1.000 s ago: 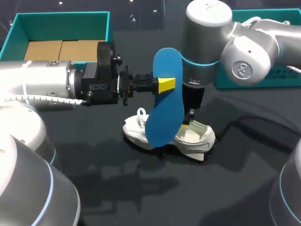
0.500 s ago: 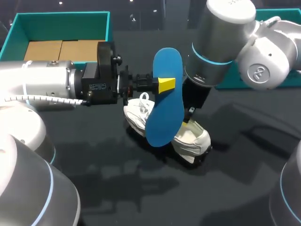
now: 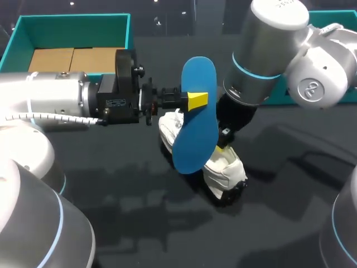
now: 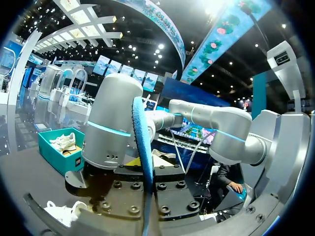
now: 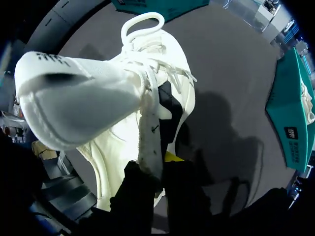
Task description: Take the shoe out of the shoebox, open the shoe tongue, remove and reinsert the insole, then place the shoe into the shoebox
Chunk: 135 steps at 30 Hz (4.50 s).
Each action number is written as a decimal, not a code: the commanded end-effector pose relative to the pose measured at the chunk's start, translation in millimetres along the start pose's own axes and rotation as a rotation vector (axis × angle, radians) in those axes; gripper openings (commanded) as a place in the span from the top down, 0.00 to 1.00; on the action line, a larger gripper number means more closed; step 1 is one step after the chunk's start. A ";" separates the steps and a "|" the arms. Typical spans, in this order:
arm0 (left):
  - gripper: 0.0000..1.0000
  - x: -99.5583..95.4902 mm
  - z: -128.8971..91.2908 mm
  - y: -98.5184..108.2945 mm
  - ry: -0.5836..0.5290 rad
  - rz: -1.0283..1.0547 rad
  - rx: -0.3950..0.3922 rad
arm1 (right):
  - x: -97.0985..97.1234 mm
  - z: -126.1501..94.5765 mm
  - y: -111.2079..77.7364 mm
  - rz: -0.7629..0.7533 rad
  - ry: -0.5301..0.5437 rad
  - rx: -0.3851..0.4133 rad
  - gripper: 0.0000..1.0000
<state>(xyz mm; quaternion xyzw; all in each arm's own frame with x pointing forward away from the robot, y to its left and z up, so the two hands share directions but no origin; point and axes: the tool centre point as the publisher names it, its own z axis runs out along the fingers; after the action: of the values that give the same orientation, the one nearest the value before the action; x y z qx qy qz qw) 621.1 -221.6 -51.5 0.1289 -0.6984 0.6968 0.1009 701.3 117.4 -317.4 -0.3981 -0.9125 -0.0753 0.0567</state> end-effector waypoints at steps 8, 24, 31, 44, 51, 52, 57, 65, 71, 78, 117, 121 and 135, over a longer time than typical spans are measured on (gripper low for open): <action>1.00 -0.2 2.1 1.1 -0.001 0.000 0.003 | 17.9 2.1 -4.9 0.592 -0.049 -0.089 1.00; 1.00 -0.2 2.1 1.1 -0.001 0.000 0.003 | 11.9 29.4 0.1 0.674 -0.012 -0.107 1.00; 1.00 -0.2 2.1 1.1 -0.001 0.000 0.003 | 11.5 35.8 0.3 0.645 0.016 -0.098 1.00; 1.00 -0.2 2.1 1.1 -0.001 0.000 0.003 | 16.1 57.1 0.5 0.570 0.086 -0.088 1.00; 1.00 -0.2 2.1 1.1 -0.001 0.000 0.003 | 15.0 70.3 -5.7 0.570 0.128 -0.086 1.00; 1.00 -0.2 2.1 1.1 -0.001 0.000 0.003 | 15.2 71.3 -6.2 0.572 0.131 -0.085 1.00; 1.00 -0.2 2.1 1.1 -0.001 0.000 0.003 | 16.1 74.2 -9.2 0.580 0.152 -0.093 0.89; 1.00 -0.2 2.1 1.1 -0.001 0.000 0.003 | 19.9 44.8 -16.0 0.616 0.158 -0.140 0.00; 1.00 -0.2 2.1 1.1 -0.001 0.000 0.003 | 18.2 14.9 -21.0 0.600 0.297 -0.224 0.00; 1.00 -0.2 2.1 1.1 -0.001 0.000 0.003 | 18.2 14.9 -21.0 0.600 0.297 -0.224 0.00; 1.00 -49.5 -12.5 -12.0 0.009 1.330 -0.142 | -2.4 -97.8 -5.4 0.648 0.704 -0.402 0.00; 1.00 -48.3 -14.3 -6.4 0.020 1.428 -0.141 | -0.8 -99.3 -0.4 0.644 0.782 -0.444 0.00; 1.00 -48.8 -18.7 28.7 0.083 1.801 0.036 | -10.0 -142.2 25.5 0.705 0.966 -0.513 0.00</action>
<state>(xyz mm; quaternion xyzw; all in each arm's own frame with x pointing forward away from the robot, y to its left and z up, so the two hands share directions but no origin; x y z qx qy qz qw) 660.0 -206.8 -84.0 -0.4407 -0.5934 0.5413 -0.4008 731.6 101.4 -176.7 -0.5974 -0.5540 -0.4356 0.3827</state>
